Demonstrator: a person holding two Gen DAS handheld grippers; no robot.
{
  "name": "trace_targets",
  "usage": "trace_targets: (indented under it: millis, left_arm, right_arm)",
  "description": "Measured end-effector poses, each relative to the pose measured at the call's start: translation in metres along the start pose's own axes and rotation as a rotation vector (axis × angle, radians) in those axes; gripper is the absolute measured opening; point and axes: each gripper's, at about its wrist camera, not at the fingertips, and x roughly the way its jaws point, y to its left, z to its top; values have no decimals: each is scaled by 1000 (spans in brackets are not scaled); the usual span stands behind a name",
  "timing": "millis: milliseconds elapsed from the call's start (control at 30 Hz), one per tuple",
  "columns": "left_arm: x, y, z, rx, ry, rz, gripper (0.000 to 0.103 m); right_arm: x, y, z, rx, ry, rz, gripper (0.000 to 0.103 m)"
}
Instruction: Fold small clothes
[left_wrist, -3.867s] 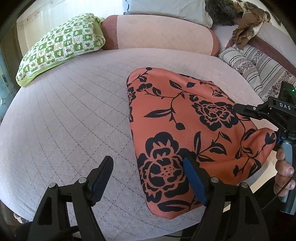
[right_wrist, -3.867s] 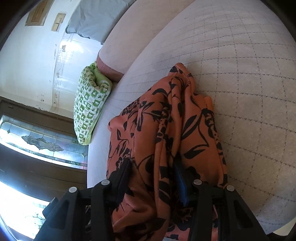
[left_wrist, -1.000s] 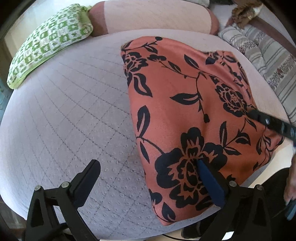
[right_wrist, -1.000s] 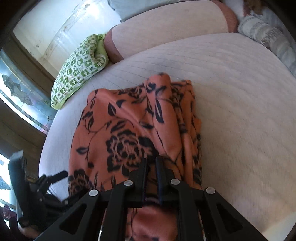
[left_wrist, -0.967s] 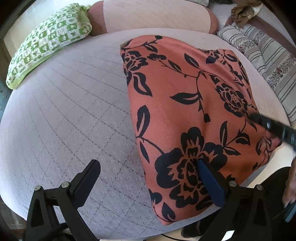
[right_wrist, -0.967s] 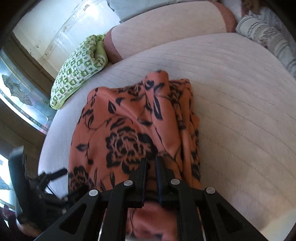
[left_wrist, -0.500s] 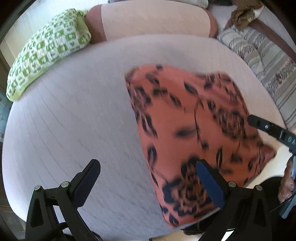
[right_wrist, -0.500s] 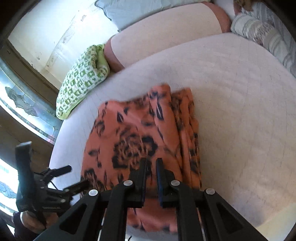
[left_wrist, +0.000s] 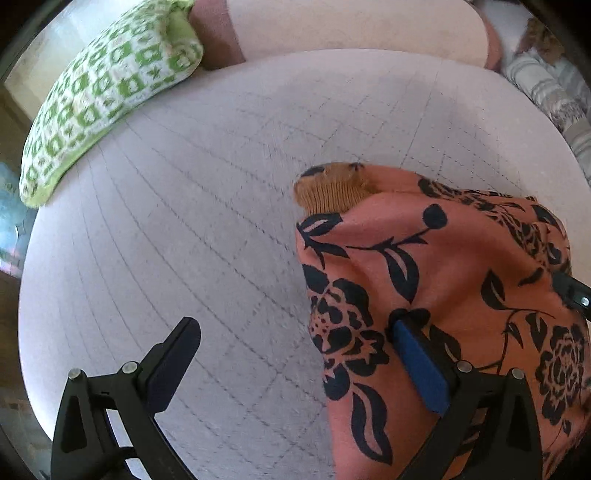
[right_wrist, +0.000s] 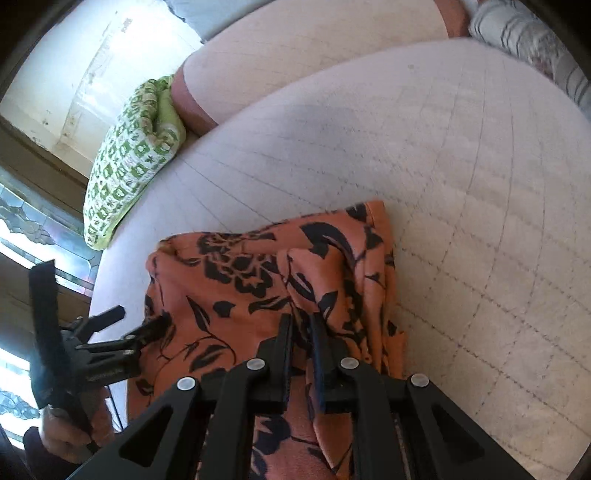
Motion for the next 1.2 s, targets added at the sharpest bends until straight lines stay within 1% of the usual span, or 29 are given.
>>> trace_targets:
  millis: [100,167,200,267,333,400,467,533,600,633,667,733,800,867,933,967,1100,1167,1200]
  left_arm:
    - [-16,4,-9,-24,-19,-27,103]
    - [-33,7,-19,-23,-46,-53,103]
    - [-43,7,-28,-15,-66,-71,103]
    - [-57,3,-44,13,-84,-96,103]
    - [-68,-4,-63,51,-93,-115,103]
    - [-71,-8,-80,84,-103,-125,103]
    - [-73,-18,-99,124,-98,-128,103]
    - [-66,-27,-116,163,-85,-125,103]
    - [-62,-26,-124,134,-93,-142,103]
    - [-59,-24,-124,124,-87,-148,103]
    - [-57,-23,-125,126,-83,-155,103]
    - [-56,-24,-128,144,-101,-157,103]
    - [-59,-26,-133,127,-97,-166,103]
    - [-68,-25,-138,90,-93,-177,103]
    - [-78,-23,-141,76,-112,-167,103]
    - [-82,-22,-142,77,-123,-159,103]
    - [-104,-19,-153,71,-173,-109,103]
    - [-110,-18,-156,65,-197,-88,103]
    - [-113,-21,-161,70,-206,-76,103]
  right_arm:
    - [-19,1,-7,-22,-44,22,12]
    - [-40,2,-20,-51,-79,36,12]
    - [-51,3,-29,-60,-90,53,12]
    - [-65,9,-43,-83,-91,83,13]
    - [-80,15,-59,-120,-98,85,13]
    - [-91,18,-79,-127,-101,89,13]
    - [-94,18,-98,-117,-78,117,13]
    - [-87,16,-114,-107,-21,97,13]
    - [-70,14,-129,-84,63,80,13]
    - [-64,15,-134,-86,89,80,14]
    - [-61,17,-138,-98,95,64,14]
    - [-61,26,-143,-144,70,12,14]
    - [-60,29,-145,-157,62,-9,14]
    - [-61,28,-143,-146,60,-6,13]
    - [-67,27,-138,-132,35,5,13]
    - [-72,29,-138,-134,13,5,13]
    - [-101,37,-140,-185,-130,-23,13]
    - [-109,36,-141,-175,-167,-32,13]
    - [-108,33,-139,-157,-161,-49,13]
